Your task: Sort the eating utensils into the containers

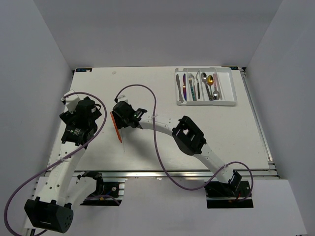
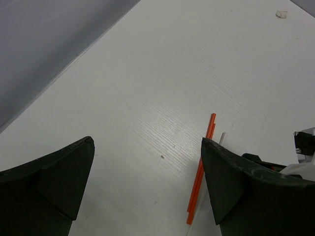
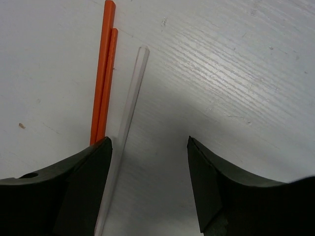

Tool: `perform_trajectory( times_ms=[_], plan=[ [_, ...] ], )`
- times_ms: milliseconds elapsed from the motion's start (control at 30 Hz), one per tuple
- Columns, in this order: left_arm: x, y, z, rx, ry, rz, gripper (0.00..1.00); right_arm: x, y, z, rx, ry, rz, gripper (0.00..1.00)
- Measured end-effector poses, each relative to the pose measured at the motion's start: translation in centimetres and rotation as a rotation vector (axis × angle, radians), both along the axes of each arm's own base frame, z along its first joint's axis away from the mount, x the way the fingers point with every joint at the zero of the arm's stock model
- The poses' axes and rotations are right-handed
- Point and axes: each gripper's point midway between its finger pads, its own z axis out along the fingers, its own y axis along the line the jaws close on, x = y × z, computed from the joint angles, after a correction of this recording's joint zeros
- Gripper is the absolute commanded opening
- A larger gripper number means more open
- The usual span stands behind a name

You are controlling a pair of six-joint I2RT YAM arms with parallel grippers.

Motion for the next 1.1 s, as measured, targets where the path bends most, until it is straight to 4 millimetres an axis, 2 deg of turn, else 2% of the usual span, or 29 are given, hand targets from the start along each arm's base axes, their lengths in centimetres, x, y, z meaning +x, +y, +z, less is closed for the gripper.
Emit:
perform_trajectory(
  times_ms=[100,200,333,667,767,967,1100],
  plan=[
    [0.1,-0.1,-0.1,-0.003,0.002,-0.009,0.98,0.1,0.0,0.4,-0.011,-0.012,-0.01,0.63],
    [0.2,-0.4,-0.1,-0.011,0.004,-0.023,0.98,0.9,0.4,0.9,-0.004,-0.039,-0.027,0.6],
    [0.3,-0.6,-0.2,-0.016,0.004,-0.034,0.98,1.5,0.7,-0.2,-0.019,-0.049,-0.038,0.6],
    [0.4,-1.0,-0.3,-0.026,0.008,-0.059,0.98,1.4,1.3,-0.4,-0.018,-0.079,-0.037,0.58],
    [0.5,-1.1,-0.3,-0.029,0.009,-0.066,0.98,1.5,1.4,-0.4,-0.028,-0.094,-0.041,0.51],
    [0.5,-1.2,-0.3,-0.032,0.01,-0.072,0.98,2.0,0.2,-0.8,-0.066,-0.118,-0.082,0.4],
    [0.5,-1.3,-0.3,-0.033,0.01,-0.074,0.98,1.5,-2.3,-1.0,-0.1,-0.121,-0.114,0.31]
  ],
)
